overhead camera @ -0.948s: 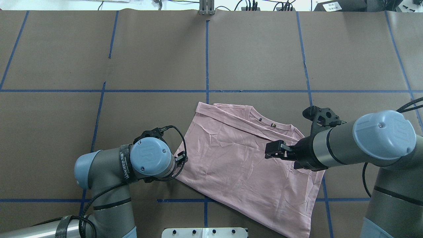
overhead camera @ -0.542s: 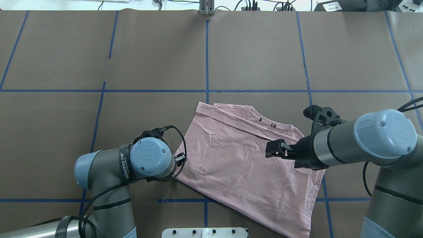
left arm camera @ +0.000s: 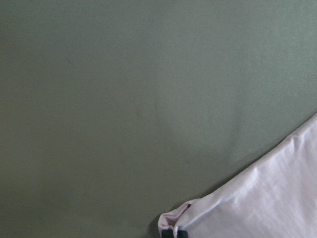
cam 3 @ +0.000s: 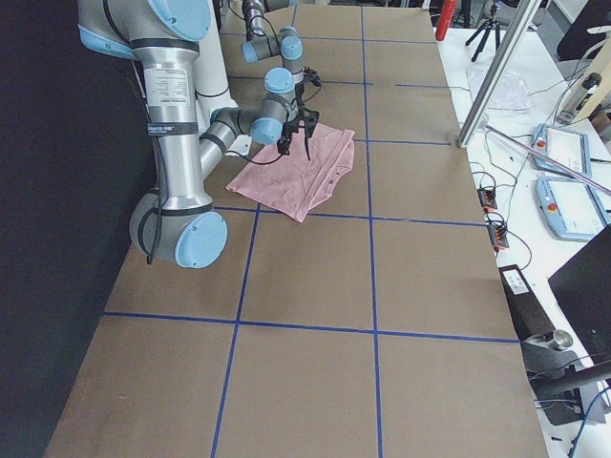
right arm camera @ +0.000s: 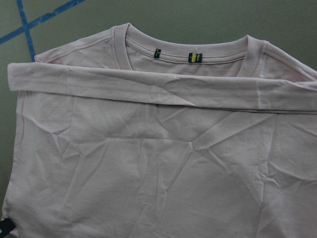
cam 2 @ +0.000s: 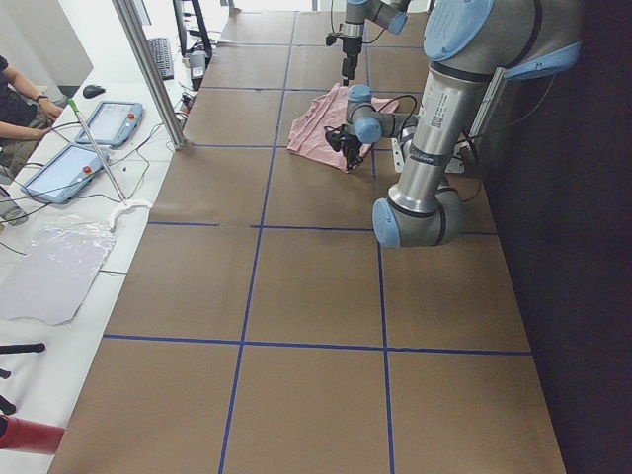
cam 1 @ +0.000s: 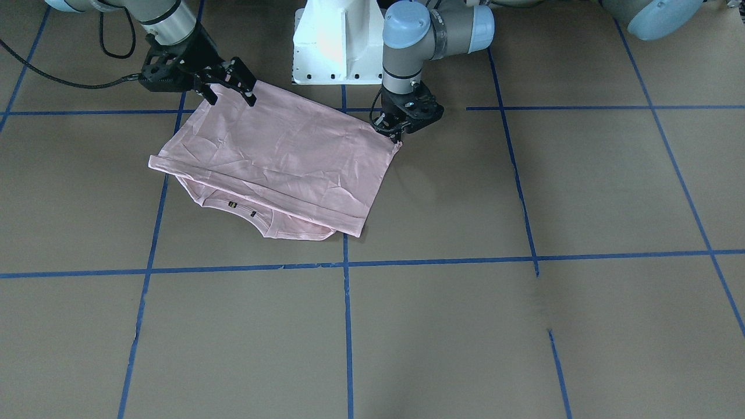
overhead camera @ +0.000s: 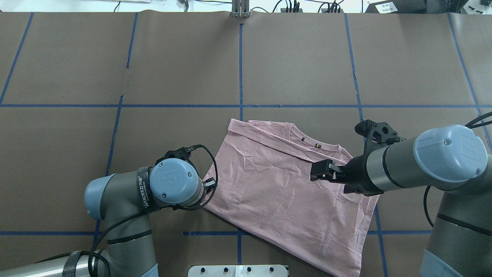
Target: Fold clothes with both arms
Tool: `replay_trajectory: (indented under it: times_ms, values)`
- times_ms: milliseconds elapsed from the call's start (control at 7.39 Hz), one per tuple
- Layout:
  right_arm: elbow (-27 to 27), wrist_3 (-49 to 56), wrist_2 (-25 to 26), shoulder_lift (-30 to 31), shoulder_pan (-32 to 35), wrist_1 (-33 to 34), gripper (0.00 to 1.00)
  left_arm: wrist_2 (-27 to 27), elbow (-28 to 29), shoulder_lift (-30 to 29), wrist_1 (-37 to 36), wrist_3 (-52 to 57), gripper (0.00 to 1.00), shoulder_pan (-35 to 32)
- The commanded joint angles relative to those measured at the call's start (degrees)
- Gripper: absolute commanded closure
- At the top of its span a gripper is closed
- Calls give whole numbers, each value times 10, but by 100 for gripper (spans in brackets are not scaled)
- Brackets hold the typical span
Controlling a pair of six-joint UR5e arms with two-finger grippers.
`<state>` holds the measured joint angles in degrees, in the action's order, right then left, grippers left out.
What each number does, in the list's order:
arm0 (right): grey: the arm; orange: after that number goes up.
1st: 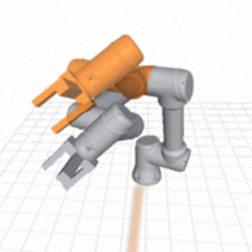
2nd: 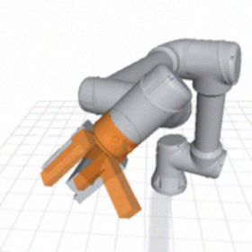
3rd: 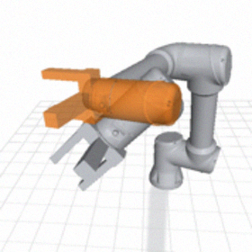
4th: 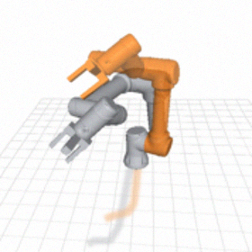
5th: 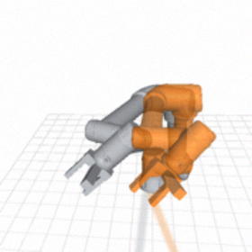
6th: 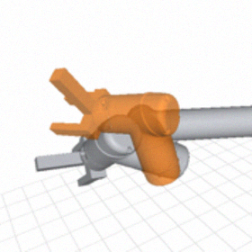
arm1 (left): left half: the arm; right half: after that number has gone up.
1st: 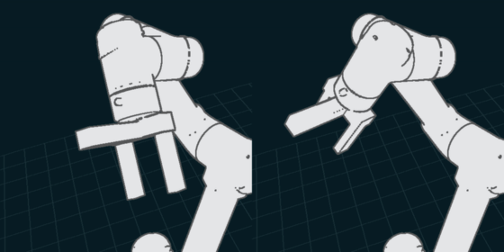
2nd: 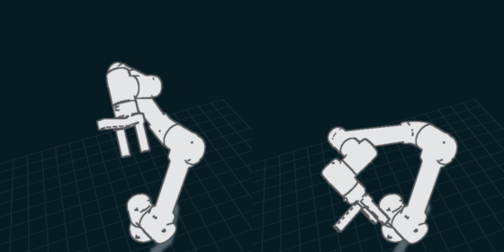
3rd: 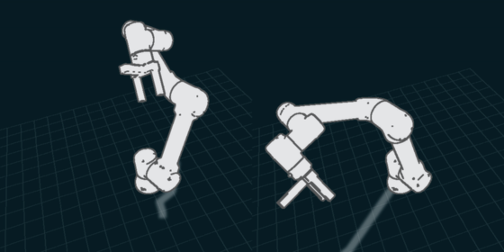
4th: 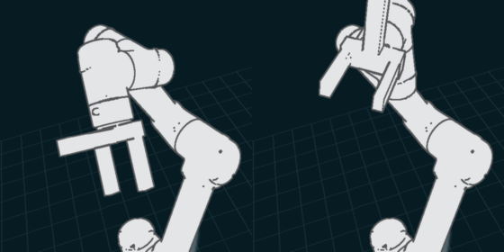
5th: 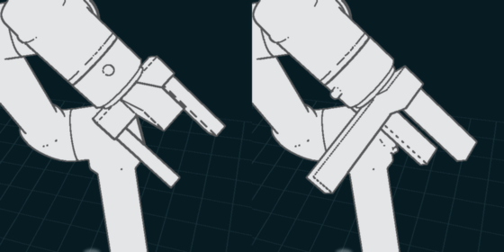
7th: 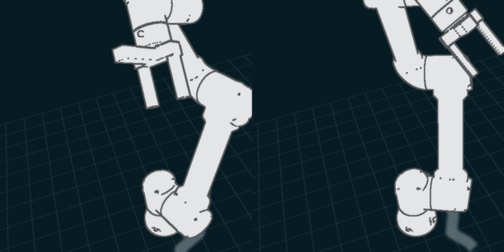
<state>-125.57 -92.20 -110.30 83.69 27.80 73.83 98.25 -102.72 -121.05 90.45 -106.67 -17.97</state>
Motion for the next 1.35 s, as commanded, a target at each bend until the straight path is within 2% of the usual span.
replay_trajectory:
  times_ms: [0, 406, 542, 812, 948, 1219]
  values:
    - [0, 0, 0, 0, 1, 0, 0, 0, 3, -2, -5, 12, 100, -28]
    - [1, 0, -1, 0, 6, 0, 0, -2, 22, -11, 1, 75, 100, -100]
    - [1, 0, -1, 0, 12, 0, 0, -14, 57, -36, 7, 100, 100, -130]
    - [2, 0, -1, 0, 20, 2, 0, -21, 205, -109, 98, 135, 100, -180]
    - [5, 0, -1, -1, 22, 2, 0, -21, 243, -124, 123, 165, 100, -208]
    - [5, 0, -1, -1, 22, 4, 0, -22, 283, -139, 167, 208, 100, -238]
